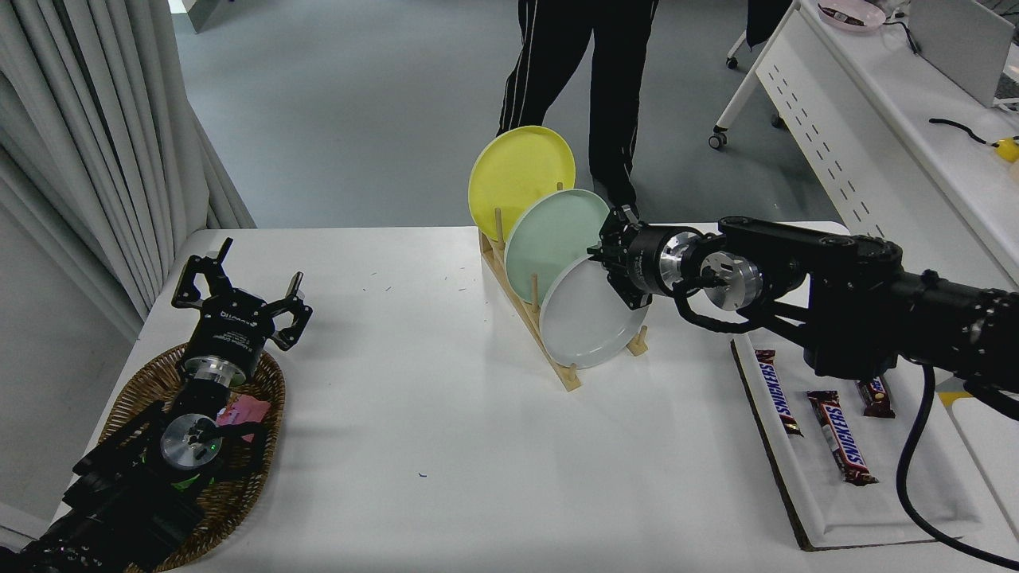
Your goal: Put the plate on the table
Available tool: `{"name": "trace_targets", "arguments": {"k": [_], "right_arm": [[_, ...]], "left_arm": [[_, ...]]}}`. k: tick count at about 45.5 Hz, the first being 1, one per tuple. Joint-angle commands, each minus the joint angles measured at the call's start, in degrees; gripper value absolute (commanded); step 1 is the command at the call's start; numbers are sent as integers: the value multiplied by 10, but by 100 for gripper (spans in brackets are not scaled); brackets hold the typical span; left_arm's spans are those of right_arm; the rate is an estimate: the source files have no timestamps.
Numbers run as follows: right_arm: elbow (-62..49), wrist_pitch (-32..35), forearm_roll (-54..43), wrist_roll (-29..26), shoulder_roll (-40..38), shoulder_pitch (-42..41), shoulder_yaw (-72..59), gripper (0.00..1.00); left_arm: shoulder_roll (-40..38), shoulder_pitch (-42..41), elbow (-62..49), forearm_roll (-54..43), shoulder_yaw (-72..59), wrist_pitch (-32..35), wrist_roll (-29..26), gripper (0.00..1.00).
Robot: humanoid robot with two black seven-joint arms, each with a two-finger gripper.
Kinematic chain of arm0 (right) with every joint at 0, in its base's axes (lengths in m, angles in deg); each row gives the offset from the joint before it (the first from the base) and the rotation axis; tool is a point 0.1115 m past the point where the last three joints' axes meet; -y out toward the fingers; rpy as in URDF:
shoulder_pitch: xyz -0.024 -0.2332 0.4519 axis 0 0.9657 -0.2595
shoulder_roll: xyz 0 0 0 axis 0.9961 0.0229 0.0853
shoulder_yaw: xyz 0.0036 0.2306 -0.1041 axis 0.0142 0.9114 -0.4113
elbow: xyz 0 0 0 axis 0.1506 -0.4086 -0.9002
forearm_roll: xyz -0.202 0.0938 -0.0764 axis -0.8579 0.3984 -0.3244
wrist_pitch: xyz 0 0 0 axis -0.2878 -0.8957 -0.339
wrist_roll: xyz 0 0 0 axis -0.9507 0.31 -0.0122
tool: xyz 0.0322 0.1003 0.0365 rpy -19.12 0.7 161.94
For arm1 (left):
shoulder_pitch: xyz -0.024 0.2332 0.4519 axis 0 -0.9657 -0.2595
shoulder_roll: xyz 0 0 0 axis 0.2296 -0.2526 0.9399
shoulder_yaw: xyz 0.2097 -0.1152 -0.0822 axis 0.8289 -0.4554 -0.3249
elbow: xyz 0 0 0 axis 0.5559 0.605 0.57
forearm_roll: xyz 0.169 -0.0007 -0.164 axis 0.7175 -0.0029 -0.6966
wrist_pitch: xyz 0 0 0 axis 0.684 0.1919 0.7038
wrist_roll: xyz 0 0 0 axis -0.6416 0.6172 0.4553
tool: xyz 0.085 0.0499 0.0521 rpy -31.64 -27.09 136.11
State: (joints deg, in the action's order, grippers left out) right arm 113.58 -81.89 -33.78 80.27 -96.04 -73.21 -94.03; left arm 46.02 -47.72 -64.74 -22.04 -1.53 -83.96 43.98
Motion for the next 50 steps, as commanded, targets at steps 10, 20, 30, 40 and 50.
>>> {"name": "trace_targets", "arguments": {"k": [10,20,30,40,50], "right_arm": [[98,-50,95,-5,-54,-77,51,0],[166,-77,162,-5,-80,-120,53,0],[236,-129,279,-5,-108,-195,54,0],[288,-143,307,-12,-120,-210,55,0],[309,-145,324,-31,-111,-188,57,0]], "left_arm": [[0,0,0,0,0,0,-1,100],[0,0,0,0,0,0,0,100],[0,0,0,0,0,1,0,100],[0,0,0,0,0,0,0,100],[0,0,0,0,0,0,-1,100]]}}
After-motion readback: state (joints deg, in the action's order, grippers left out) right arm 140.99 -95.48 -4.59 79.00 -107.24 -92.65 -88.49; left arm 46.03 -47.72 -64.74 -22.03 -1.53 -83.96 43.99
